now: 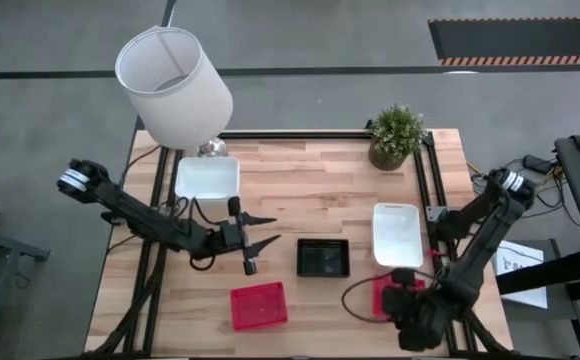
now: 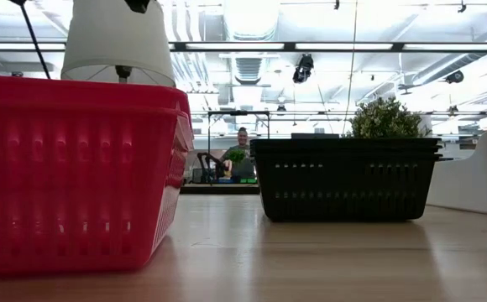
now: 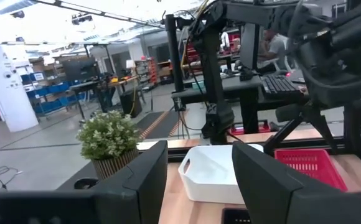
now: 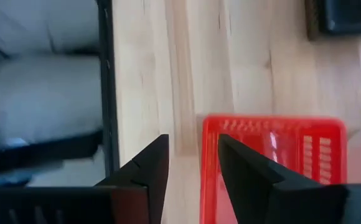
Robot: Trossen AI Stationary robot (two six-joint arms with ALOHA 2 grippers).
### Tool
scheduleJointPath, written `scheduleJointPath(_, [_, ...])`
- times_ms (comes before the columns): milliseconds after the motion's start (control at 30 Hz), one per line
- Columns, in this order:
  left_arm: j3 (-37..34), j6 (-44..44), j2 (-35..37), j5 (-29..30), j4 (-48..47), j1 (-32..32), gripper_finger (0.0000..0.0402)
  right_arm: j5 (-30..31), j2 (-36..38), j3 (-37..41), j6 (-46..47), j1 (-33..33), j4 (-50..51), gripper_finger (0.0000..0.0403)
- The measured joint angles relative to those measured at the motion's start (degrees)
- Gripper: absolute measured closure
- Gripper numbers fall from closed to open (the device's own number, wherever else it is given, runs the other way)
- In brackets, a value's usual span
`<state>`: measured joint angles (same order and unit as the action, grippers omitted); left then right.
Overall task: Stack baskets by color
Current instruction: Stack the right bin on top of the bottom left red bins
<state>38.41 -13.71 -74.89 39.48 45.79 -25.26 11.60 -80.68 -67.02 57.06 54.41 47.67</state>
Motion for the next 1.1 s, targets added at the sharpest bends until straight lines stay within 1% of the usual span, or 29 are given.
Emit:
scheduleJointPath(67, [0.1,0.1,-1.1,0.0,1.4,-0.1,0.0237,-0.5,-2.3,-1.7,0.0,0.6,2.8,0.0275])
scheduleJointPath(167, [0.1,0.0,-2.1,0.0,4.4,-0.3,0.0237,-3.7,-5.5,-4.1,0.3,1.1,5.2,0.0272])
scheduleJointPath(300, [0.1,0.1,-2.7,-0.2,8.1,-0.7,0.0237,-6.1,-9.1,-7.1,1.2,2.2,8.5,0.0263])
scheduleJointPath(433, [0.1,0.0,-2.7,-0.7,8.3,-1.5,0.0237,-6.2,-12.2,-8.3,1.4,3.8,12.6,0.0248])
scheduleJointPath(567, [0.1,0.0,-2.7,-1.7,9.5,-2.5,0.0237,-6.1,-14.4,-7.9,1.5,4.8,13.7,0.0237])
scheduleJointPath(700, [0.1,2.4,-2.7,-4.2,9.6,-3.8,0.0237,-6.0,-17.1,-7.6,0.6,5.0,14.0,0.0235])
scheduleJointPath(767, [0.1,3.0,-2.7,-4.6,9.5,-4.4,0.0237,-5.0,-18.4,-7.5,0.0,5.0,14.0,0.0238])
scheduleJointPath(867, [0.0,4.2,-2.7,-4.7,9.5,-5.3,0.0237,-3.2,-20.4,-7.5,-1.0,5.0,14.3,0.0253])
scheduleJointPath(933, [-0.1,4.3,-2.7,-4.8,9.3,-5.7,0.0237,-2.5,-21.6,-7.5,-1.7,5.0,14.4,0.0274])
scheduleJointPath(1033, [-0.3,4.3,-2.7,-4.9,9.3,-6.3,0.0237,-1.9,-23.2,-7.5,-2.4,5.0,14.6,0.0323])
scheduleJointPath(1100, [-0.3,4.3,-2.7,-4.9,9.2,-6.3,0.0237,-1.7,-24.3,-7.5,-3.2,5.0,14.5,0.0365])
